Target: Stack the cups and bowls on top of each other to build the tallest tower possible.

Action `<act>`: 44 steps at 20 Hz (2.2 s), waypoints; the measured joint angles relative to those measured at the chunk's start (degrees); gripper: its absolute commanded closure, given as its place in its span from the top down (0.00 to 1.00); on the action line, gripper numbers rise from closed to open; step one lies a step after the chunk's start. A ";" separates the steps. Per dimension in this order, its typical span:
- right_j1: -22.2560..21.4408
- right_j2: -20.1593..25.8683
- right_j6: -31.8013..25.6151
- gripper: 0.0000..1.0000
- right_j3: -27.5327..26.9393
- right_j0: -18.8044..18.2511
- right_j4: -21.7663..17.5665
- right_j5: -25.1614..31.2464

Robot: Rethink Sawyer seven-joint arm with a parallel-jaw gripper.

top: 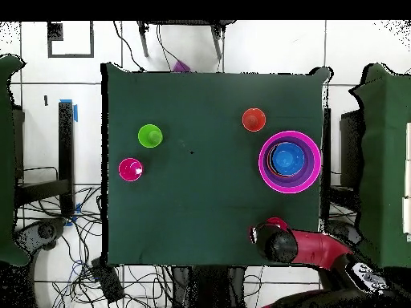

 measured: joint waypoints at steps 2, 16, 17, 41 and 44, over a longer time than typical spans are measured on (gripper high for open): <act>0.51 -0.68 0.00 0.00 0.00 0.21 0.00 0.00; 1.41 -4.63 0.00 0.00 -0.30 2.17 0.02 0.00; 1.42 -4.77 0.00 0.00 -0.40 2.52 0.02 0.00; 0.94 -7.44 0.00 1.00 -1.25 5.38 0.02 0.00; 0.79 -8.44 0.00 1.00 -2.14 7.09 0.02 0.00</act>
